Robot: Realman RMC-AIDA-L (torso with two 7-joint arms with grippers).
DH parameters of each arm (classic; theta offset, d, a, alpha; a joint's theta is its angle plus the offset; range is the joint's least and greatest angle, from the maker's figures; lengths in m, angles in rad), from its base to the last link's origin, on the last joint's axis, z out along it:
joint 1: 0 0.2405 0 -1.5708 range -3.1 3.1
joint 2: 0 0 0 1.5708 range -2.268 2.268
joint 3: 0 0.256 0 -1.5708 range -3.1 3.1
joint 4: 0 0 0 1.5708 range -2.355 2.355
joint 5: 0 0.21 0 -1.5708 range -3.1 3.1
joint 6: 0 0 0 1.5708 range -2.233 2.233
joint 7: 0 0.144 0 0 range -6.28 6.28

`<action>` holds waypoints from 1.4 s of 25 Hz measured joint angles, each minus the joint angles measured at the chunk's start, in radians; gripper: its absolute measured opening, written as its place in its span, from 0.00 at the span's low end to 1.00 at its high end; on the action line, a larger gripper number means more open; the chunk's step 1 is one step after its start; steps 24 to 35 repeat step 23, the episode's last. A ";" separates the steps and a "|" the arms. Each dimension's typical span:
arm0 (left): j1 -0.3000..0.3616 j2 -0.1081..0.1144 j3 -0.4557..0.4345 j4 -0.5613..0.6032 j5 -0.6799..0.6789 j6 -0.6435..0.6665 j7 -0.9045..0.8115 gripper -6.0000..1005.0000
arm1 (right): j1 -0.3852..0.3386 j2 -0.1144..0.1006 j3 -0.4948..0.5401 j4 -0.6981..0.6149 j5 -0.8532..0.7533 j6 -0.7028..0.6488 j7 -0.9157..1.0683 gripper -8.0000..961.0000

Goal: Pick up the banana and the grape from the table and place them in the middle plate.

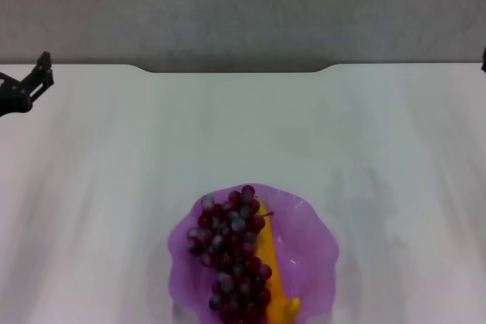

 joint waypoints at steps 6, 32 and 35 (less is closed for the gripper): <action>-0.010 -0.009 -0.002 -0.002 0.001 -0.016 0.011 0.87 | 0.000 0.001 0.002 0.002 0.000 0.000 -0.015 0.67; -0.044 -0.011 0.013 -0.006 0.001 -0.041 -0.050 0.87 | 0.001 0.002 0.008 0.002 0.002 0.001 -0.016 0.92; -0.044 -0.011 0.013 -0.006 0.001 -0.041 -0.050 0.87 | 0.001 0.002 0.008 0.002 0.002 0.001 -0.016 0.92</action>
